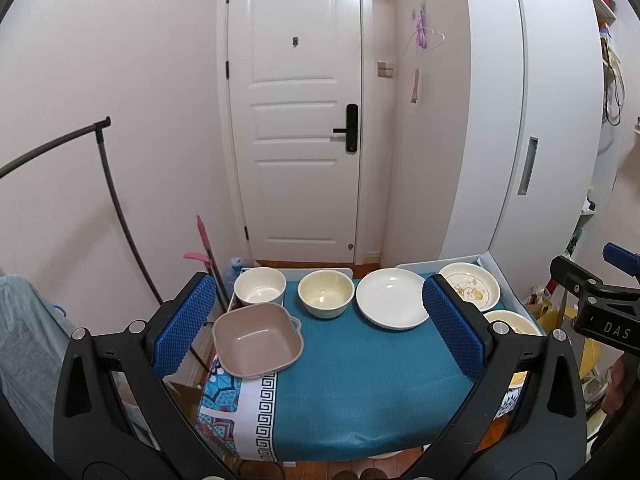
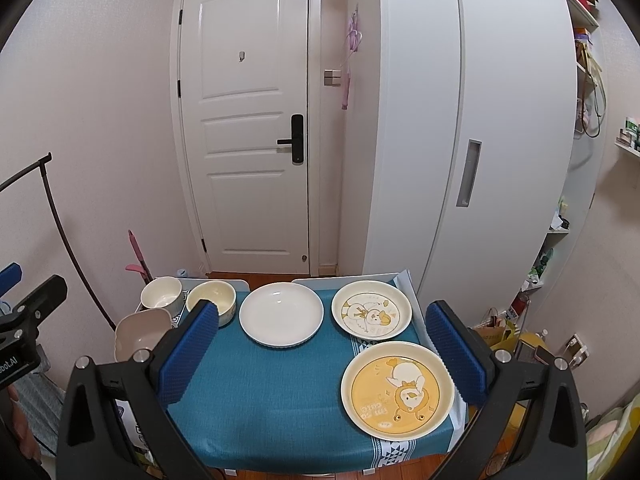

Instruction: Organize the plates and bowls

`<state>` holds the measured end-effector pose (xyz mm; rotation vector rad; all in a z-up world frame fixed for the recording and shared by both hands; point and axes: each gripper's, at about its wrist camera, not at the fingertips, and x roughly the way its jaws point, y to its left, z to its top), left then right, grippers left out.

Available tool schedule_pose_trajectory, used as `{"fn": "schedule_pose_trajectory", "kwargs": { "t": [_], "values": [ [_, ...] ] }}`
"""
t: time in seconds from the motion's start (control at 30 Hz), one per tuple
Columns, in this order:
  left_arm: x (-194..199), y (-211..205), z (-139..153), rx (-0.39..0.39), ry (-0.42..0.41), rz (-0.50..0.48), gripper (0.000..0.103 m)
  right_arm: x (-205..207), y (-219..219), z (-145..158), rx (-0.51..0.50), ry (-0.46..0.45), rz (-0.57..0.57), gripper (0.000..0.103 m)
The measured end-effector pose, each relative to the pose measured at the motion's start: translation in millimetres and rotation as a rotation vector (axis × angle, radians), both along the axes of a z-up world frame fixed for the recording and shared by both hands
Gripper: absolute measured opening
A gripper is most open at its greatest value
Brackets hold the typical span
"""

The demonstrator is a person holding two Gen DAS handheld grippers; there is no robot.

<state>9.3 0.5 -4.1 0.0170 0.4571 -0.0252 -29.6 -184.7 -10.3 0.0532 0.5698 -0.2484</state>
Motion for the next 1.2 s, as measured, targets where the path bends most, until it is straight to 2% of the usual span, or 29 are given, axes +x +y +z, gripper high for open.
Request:
{"fn": "schedule_pose_trajectory", "kwargs": {
  "t": [0.9, 1.07, 1.2],
  "values": [
    [16, 1, -9, 0.002, 0.031, 0.0, 0.103, 10, -5, -4, 0.007, 0.018, -0.005, 0.103],
    [44, -17, -21, 0.015, 0.093, -0.062, 0.103, 23, -20, -15, 0.024, 0.056, -0.032, 0.103],
    [78, -44, -45, 0.005, 0.187, -0.167, 0.103, 37, -45, -38, 0.051, 0.122, -0.081, 0.103]
  ]
}}
